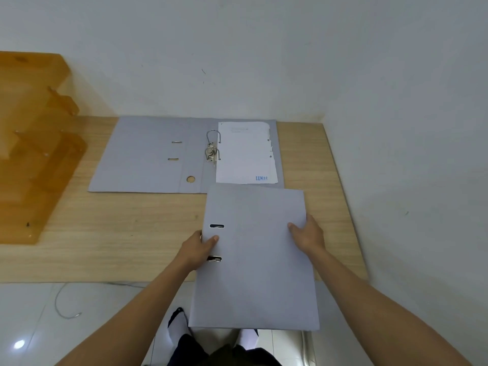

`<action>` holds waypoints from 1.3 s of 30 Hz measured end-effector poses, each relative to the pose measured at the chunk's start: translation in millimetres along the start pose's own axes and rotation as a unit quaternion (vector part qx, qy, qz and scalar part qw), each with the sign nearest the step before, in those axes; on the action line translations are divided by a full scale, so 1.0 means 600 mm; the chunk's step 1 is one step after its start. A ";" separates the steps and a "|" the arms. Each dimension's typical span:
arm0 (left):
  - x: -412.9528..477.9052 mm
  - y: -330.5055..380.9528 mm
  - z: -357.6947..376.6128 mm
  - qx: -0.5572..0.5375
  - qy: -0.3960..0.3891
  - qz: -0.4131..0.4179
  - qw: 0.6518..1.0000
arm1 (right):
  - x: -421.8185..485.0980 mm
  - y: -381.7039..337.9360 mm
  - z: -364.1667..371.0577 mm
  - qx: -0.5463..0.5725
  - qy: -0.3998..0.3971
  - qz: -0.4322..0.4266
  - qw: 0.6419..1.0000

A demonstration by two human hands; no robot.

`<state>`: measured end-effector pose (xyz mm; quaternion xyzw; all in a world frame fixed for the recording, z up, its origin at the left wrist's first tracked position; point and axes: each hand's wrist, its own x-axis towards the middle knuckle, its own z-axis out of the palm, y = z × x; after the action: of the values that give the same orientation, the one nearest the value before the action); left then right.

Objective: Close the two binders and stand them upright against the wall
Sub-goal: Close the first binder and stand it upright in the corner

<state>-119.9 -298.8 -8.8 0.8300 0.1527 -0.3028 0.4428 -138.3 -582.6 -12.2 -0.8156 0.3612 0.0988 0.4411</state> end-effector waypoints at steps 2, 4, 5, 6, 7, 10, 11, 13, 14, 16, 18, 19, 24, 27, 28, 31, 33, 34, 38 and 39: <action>-0.002 0.001 0.000 0.001 0.001 0.003 1.000 | 0.004 0.001 0.010 -0.036 0.006 -0.016 0.999; -0.003 0.001 0.004 0.006 0.006 0.009 1.000 | 0.006 -0.002 0.018 -0.106 0.004 -0.042 0.993; -0.005 0.001 0.006 0.009 0.008 0.010 1.000 | 0.007 -0.002 0.023 -0.138 -0.005 -0.055 0.989; -0.007 0.002 0.008 0.009 0.011 0.010 1.000 | 0.006 -0.002 0.028 -0.162 -0.018 -0.066 0.984; -0.008 0.002 0.010 0.004 0.011 0.010 1.000 | 0.007 -0.002 0.036 -0.180 -0.035 -0.072 0.980; -0.012 0.001 0.016 -0.010 -0.002 0.010 1.000 | 0.000 0.006 0.061 -0.196 -0.104 -0.077 0.972; -0.011 0.001 0.015 -0.012 -0.006 0.007 1.000 | -0.002 0.008 0.068 -0.189 -0.120 -0.072 0.972; -0.005 -0.003 0.012 -0.018 -0.016 -0.003 1.000 | -0.006 0.013 0.078 -0.174 -0.123 -0.065 0.975; -0.001 -0.006 0.009 -0.029 -0.022 -0.012 0.999 | -0.008 0.015 0.080 -0.168 -0.120 -0.064 0.976; 0.007 -0.010 0.001 -0.094 -0.038 -0.042 0.994 | -0.013 0.018 0.081 -0.157 -0.123 -0.058 0.978; 0.009 -0.002 -0.007 -0.191 -0.052 -0.086 0.976 | -0.020 0.018 0.083 -0.149 -0.128 -0.047 0.979; 0.006 0.005 -0.009 -0.231 -0.057 -0.109 0.965 | -0.024 0.015 0.086 -0.145 -0.133 -0.043 0.979; -0.001 0.045 0.002 -0.296 -0.117 -0.127 0.939 | -0.055 -0.006 0.084 -0.086 -0.134 -0.015 0.987; -0.002 0.076 0.011 -0.363 -0.207 -0.107 0.902 | -0.072 -0.024 0.072 -0.005 -0.121 0.008 0.993; -0.004 0.090 0.010 -0.375 -0.241 -0.103 0.889 | -0.079 -0.033 0.068 0.020 -0.115 0.013 0.993; -0.006 0.143 0.005 -0.373 -0.328 -0.064 0.866 | -0.092 -0.072 0.052 0.082 -0.094 0.006 0.992; -0.013 0.177 0.009 -0.345 -0.368 -0.025 0.863 | -0.099 -0.103 0.041 0.106 -0.074 -0.014 0.991; -0.017 0.191 0.014 -0.329 -0.378 -0.009 0.865 | -0.101 -0.118 0.033 0.113 -0.064 -0.029 0.991; -0.025 0.238 0.036 -0.286 -0.387 0.061 0.875 | -0.106 -0.164 -0.024 0.154 -0.025 -0.078 0.985; -0.025 0.250 0.038 -0.279 -0.391 0.081 0.873 | -0.107 -0.175 -0.040 0.167 -0.019 -0.088 0.982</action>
<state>-61.5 -401.8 87.5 0.4947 -0.0224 -0.5109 0.7027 -117.4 -532.5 100.6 -0.7569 0.2907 0.0133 0.5852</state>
